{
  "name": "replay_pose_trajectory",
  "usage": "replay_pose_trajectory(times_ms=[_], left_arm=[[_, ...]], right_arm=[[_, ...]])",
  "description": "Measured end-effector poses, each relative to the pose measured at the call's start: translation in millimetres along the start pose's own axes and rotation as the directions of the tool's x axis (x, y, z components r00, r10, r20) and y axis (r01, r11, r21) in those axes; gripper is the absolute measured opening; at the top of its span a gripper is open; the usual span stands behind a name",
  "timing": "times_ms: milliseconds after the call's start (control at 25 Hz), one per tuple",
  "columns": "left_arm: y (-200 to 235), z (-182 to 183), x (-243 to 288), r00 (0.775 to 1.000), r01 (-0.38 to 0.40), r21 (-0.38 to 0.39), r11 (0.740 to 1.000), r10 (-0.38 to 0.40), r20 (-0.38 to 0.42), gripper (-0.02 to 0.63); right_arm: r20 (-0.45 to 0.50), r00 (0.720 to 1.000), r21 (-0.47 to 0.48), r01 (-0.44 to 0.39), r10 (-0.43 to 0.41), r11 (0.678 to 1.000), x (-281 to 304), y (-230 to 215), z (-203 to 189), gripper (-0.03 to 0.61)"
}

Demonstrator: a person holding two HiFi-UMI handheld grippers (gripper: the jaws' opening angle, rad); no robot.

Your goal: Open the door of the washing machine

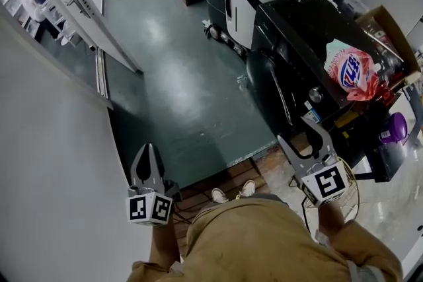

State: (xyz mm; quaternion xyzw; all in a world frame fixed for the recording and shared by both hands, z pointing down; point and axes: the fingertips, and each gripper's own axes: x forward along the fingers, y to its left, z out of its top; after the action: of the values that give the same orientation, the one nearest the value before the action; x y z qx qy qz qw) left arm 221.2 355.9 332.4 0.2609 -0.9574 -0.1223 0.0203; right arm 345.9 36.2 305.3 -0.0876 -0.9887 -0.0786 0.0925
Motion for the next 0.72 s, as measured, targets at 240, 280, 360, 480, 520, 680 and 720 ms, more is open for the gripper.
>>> replay_pose_trajectory(times_ms=[240,280,360,480,520,680,720], left_arm=[[30.5,0.8,-5.8,1.000,-0.011,-0.030,0.999,0.011,-0.010,0.061],[33.9,0.6,-5.4,1.000,-0.006,-0.034,0.999,0.006,-0.013,0.061],[40.3,-0.4,-4.1,1.000,0.008,-0.039,0.999,-0.009,-0.022,0.060],[49.8,-4.6,-1.4,0.999,0.029,-0.044,0.999,-0.031,-0.036,0.061],[52.6,-6.9,-1.6,0.998,0.035,-0.046,0.998,-0.037,-0.041,0.061],[66.0,-16.6,-4.2,0.996,0.032,-0.060,0.998,-0.037,-0.076,0.061],[68.3,-19.4,-3.3,0.995,0.031,-0.067,0.997,-0.037,-0.088,0.061]], right_arm=[[0.039,0.994,-0.013,0.107,-0.107,0.994,-2.9,-27.5,21.4,0.577],[0.024,0.992,-0.029,0.128,-0.127,0.991,-4.2,-32.1,21.5,0.577],[-0.005,0.986,-0.056,0.164,-0.164,0.985,-7.5,-36.8,19.9,0.577],[-0.033,0.979,-0.061,0.198,-0.201,0.978,-10.1,-32.3,11.4,0.577],[-0.051,0.977,-0.054,0.204,-0.207,0.978,-10.3,-28.1,4.9,0.577],[-0.110,0.972,-0.036,0.203,-0.206,0.978,-6.3,-9.6,-13.7,0.577],[-0.117,0.972,-0.033,0.202,-0.204,0.979,-4.9,-7.4,-17.4,0.577]])
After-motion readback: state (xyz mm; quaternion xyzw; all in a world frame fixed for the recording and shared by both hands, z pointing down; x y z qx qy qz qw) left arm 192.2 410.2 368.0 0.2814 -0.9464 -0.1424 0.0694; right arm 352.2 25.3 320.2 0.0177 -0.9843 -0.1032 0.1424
